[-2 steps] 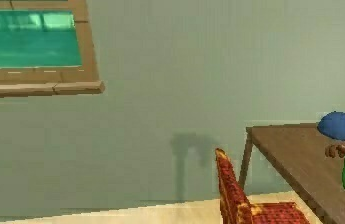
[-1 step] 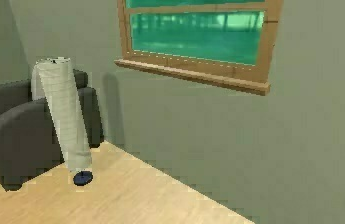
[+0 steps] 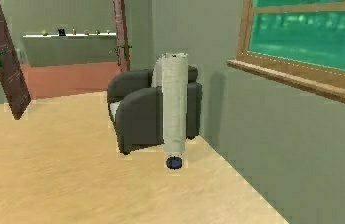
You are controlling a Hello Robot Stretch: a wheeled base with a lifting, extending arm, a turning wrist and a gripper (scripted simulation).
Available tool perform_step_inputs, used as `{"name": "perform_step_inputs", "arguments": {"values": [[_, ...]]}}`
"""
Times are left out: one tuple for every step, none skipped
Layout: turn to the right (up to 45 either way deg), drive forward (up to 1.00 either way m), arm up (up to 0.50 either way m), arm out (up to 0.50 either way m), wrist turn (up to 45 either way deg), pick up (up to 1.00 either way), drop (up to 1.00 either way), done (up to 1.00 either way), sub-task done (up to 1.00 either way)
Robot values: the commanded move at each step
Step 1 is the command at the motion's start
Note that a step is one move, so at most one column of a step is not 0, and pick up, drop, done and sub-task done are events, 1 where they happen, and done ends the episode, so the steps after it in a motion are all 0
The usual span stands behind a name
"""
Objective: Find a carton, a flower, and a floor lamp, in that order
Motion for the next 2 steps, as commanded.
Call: {"name": "perform_step_inputs", "arguments": {"values": [[0.0,0.8,0.0,0.0,0.0,0.0,0.0,0.0,0.0],[0.0,0.0,0.0,0.0,0.0,0.0,0.0,1.0,0.0]]}}
